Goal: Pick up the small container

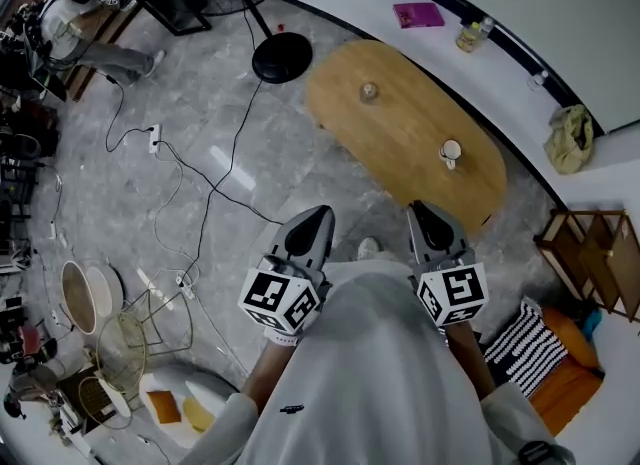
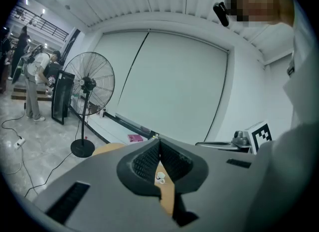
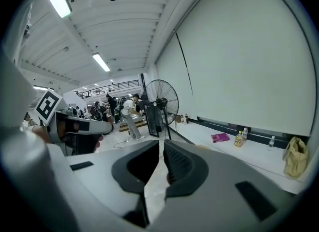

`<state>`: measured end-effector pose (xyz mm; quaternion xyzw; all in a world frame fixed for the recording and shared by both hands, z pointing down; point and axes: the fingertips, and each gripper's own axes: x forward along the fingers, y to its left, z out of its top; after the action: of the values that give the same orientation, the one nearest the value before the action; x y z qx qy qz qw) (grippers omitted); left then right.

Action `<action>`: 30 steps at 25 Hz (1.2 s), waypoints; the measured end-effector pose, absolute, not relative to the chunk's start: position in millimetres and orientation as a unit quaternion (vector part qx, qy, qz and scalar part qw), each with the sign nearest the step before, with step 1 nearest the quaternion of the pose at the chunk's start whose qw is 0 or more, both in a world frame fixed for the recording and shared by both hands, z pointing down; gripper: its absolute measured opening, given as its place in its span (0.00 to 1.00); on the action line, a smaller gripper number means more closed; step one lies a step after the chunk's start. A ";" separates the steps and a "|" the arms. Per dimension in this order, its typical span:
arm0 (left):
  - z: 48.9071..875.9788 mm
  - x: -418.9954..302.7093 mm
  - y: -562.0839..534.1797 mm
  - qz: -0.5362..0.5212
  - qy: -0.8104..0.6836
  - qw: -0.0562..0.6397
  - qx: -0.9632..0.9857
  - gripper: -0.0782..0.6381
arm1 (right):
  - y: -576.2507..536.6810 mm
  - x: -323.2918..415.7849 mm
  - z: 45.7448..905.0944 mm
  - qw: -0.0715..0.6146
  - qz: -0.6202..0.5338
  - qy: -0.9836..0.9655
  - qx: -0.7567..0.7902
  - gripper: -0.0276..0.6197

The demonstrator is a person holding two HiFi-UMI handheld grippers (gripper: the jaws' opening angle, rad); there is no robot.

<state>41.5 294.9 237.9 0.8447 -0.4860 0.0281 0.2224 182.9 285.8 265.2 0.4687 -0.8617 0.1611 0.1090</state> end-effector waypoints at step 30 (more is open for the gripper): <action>235.2 15.2 158.7 0.019 -0.444 0.237 0.864 0.14 | 168.0 150.6 276.3 0.090 0.235 -0.827 0.503 0.14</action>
<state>15.2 158.7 235.2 0.8641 -0.4439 0.0185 0.2367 150.6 168.0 276.3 0.5032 -0.8268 0.2349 0.0898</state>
